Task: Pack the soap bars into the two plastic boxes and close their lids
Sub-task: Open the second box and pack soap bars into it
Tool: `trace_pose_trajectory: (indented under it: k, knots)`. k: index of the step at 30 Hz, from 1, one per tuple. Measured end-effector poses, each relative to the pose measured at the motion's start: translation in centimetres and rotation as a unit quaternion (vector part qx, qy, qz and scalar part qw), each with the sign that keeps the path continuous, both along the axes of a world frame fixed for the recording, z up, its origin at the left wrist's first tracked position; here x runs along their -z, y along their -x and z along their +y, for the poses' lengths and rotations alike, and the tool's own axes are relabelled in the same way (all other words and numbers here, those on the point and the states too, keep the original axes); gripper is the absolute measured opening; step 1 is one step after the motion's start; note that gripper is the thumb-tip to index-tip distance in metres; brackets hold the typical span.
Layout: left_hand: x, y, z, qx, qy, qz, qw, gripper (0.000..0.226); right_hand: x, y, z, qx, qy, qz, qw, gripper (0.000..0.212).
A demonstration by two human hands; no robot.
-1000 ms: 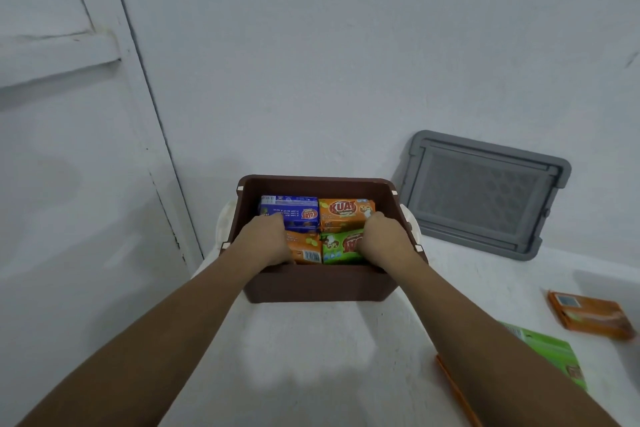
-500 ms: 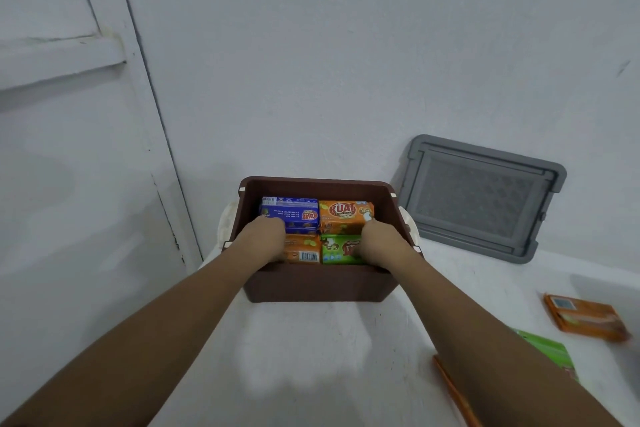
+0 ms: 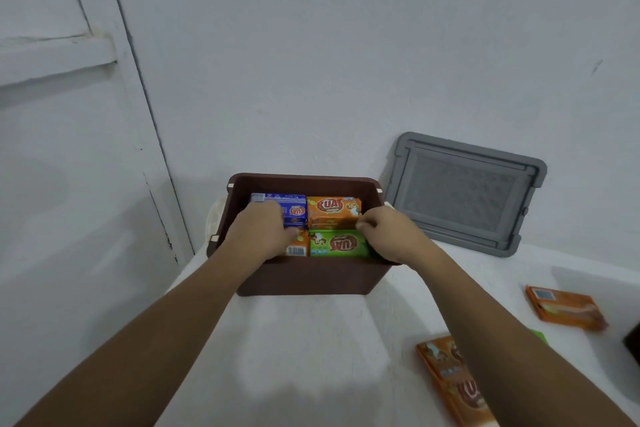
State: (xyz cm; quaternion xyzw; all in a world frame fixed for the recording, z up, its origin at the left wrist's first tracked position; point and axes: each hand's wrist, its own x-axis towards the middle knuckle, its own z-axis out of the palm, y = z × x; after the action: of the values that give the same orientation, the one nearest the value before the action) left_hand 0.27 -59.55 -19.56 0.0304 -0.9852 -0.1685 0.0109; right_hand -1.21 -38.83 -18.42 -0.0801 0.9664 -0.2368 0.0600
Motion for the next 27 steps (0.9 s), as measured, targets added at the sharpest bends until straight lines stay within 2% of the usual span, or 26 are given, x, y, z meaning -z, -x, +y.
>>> trace_pose_trajectory:
  k: [1, 3, 6, 8, 10, 12, 14, 17, 18, 20, 22, 23, 27]
  knots:
    - [-0.2, -0.6, 0.7, 0.017, -0.019, 0.058, 0.998, 0.025, -0.4, -0.7, 0.6, -0.002, 0.047, 0.013, 0.999, 0.026]
    - [-0.3, -1.8, 2.7, 0.075, -0.058, 0.173, 0.98, 0.018, -0.8, -2.0, 1.9, 0.015, 0.204, -0.017, 0.979, 0.021]
    - [0.3, -3.8, 6.5, 0.176, -0.057, 0.279, 0.942, 0.011, -1.0, -3.6, 4.8, 0.056, 0.42, -0.08, 0.902, 0.016]
    - [1.1, -5.2, 9.1, 0.238, -0.074, 0.311, 0.917, 0.012, -0.6, -4.4, 7.1, 0.088, 0.478, -0.09, 0.869, 0.016]
    - [2.2, -6.3, 11.8, 0.294, -0.093, 0.286, 0.907, 0.019, -0.1, -5.1, 9.4, 0.121, 0.492, -0.092, 0.857, 0.017]
    - [3.5, -7.1, 14.3, 0.31, -0.108, 0.182, 0.927, 0.026, 1.0, -6.0, 11.9, 0.165, 0.476, -0.085, 0.86, 0.017]
    - [5.3, -7.5, 16.6, 0.278, -0.089, 0.069, 0.954, 0.035, 2.3, -7.2, 14.8, 0.216, 0.397, -0.057, 0.89, 0.018]
    - [7.6, -8.1, 18.2, 0.235, -0.057, -0.025, 0.97, 0.046, 4.1, -8.9, 18.5, 0.256, 0.153, -0.013, 0.954, 0.027]
    - [8.2, -8.2, 18.4, 0.224, -0.055, -0.042, 0.972, 0.047, 4.7, -9.4, 19.4, 0.266, 0.076, -0.011, 0.961, 0.031]
    - [8.9, -8.4, 19.0, 0.206, -0.085, -0.084, 0.971, 0.048, 6.5, -10.2, 21.2, 0.312, -0.016, -0.043, 0.949, 0.024]
    - [9.1, -8.7, 19.4, 0.195, -0.118, -0.115, 0.967, 0.048, 8.4, -10.8, 22.4, 0.361, -0.057, -0.099, 0.925, 0.047]
    - [9.1, -8.8, 19.4, 0.19, -0.13, -0.126, 0.965, 0.048, 9.1, -11.2, 22.7, 0.369, -0.055, -0.111, 0.921, 0.049]
    - [9.2, -9.4, 19.6, 0.175, -0.181, -0.154, 0.956, 0.043, 10.4, -11.8, 22.7, 0.376, 0.015, -0.06, 0.925, 0.034]
